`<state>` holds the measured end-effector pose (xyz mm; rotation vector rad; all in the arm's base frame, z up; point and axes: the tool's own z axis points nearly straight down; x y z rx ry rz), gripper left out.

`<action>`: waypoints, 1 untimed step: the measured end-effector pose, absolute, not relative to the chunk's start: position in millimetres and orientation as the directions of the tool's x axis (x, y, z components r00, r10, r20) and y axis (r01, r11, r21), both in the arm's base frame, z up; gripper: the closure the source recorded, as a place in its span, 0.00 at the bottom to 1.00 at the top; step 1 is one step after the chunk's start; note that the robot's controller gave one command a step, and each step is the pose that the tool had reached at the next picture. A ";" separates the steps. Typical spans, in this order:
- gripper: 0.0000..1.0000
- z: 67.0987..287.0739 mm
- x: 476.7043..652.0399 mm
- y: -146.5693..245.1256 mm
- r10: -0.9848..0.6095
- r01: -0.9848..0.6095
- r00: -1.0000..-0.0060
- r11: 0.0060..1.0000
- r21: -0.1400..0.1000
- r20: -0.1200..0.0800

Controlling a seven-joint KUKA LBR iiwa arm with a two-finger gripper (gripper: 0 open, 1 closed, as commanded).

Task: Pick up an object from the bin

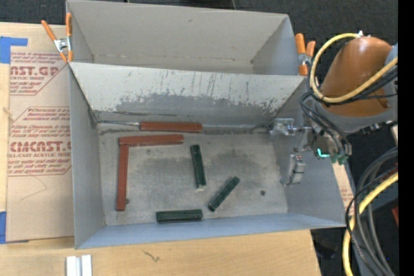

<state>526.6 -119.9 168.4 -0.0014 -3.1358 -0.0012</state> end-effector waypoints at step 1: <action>0.00 171.9 528.5 -119.6 -0.001 -0.001 -1.000 1.000 -0.001 -0.001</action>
Offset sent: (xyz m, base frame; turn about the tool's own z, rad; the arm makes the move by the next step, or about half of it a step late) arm -0.0212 0.0747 -0.0984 -0.3909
